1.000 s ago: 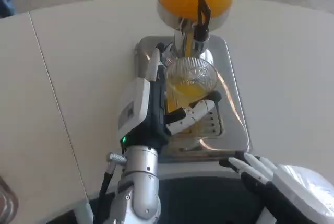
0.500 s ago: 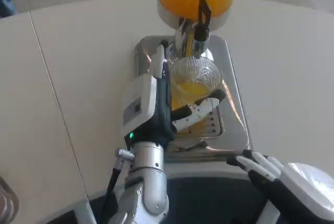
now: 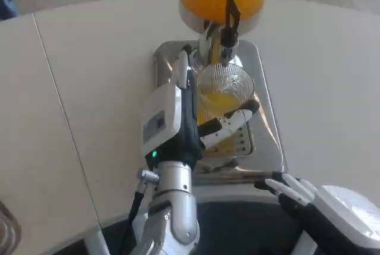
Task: Grasp the cup under the faucet to collect the drink, then remove the cup.
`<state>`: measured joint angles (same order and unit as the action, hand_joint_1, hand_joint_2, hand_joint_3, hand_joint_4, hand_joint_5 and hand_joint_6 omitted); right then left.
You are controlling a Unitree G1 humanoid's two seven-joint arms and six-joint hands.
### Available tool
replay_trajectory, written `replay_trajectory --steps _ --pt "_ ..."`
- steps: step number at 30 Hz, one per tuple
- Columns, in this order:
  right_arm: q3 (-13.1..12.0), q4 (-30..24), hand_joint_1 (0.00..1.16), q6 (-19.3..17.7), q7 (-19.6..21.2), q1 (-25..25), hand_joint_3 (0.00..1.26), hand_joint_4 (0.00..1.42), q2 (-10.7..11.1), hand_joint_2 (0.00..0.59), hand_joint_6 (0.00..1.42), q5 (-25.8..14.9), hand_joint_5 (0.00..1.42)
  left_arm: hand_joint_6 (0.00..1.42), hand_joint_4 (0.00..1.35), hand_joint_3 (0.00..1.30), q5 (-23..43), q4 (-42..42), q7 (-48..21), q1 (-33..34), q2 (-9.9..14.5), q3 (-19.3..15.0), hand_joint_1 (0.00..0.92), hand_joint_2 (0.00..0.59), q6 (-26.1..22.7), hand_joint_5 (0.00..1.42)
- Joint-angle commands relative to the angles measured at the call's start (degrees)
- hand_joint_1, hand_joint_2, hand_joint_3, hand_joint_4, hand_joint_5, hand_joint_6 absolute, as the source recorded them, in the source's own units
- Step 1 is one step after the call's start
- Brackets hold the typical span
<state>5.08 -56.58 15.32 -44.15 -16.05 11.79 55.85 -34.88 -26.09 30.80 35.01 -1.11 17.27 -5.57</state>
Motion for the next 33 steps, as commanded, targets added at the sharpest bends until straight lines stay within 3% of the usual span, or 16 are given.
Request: replay_trajectory --steps 1,6,12,15,20,33 --pt "0.12 0.69 0.78 0.44 0.68 -0.17 0.11 0.0 -0.23 0.462 0.0 0.26 0.0 0.81 0.0 0.0 -2.12 -0.72 3.38 0.03 -1.15 0.95 0.428 0.085 -0.64 0.46" --pt "-0.07 0.8 0.78 0.64 0.91 -0.21 0.11 0.0 -0.23 0.462 0.0 0.08 0.0 1.09 0.15 0.05 -2.57 -1.31 5.55 0.15 -1.84 0.81 0.442 0.093 -0.89 0.62" --pt "0.0 0.84 0.79 0.65 0.88 -0.2 0.1 0.0 -0.15 0.463 0.0 0.18 0.0 1.19 0.24 0.14 -2.43 -2.16 7.62 0.08 -2.2 1.0 0.444 0.097 0.0 0.69" --pt "-0.04 1.0 0.79 0.85 0.66 0.05 0.1 0.0 -0.11 0.466 0.0 0.18 0.0 0.96 0.19 0.11 -2.33 -2.57 7.46 0.27 -2.01 1.31 0.443 0.101 0.16 0.59" --pt "-0.28 1.21 0.78 1.4 0.63 0.59 0.1 0.0 -0.1 0.469 0.0 0.02 0.0 0.73 0.16 0.08 -2.94 -3.47 7.35 0.94 -1.13 1.98 0.44 0.099 0.27 0.47" --pt "-0.94 1.83 0.78 2.58 0.44 2.08 0.09 0.0 0.2 0.47 0.0 -0.54 0.0 0.62 0.06 0.0 -3.07 -4.01 5.6 1.83 -1.16 3.5 0.412 0.09 -1.83 0.39"
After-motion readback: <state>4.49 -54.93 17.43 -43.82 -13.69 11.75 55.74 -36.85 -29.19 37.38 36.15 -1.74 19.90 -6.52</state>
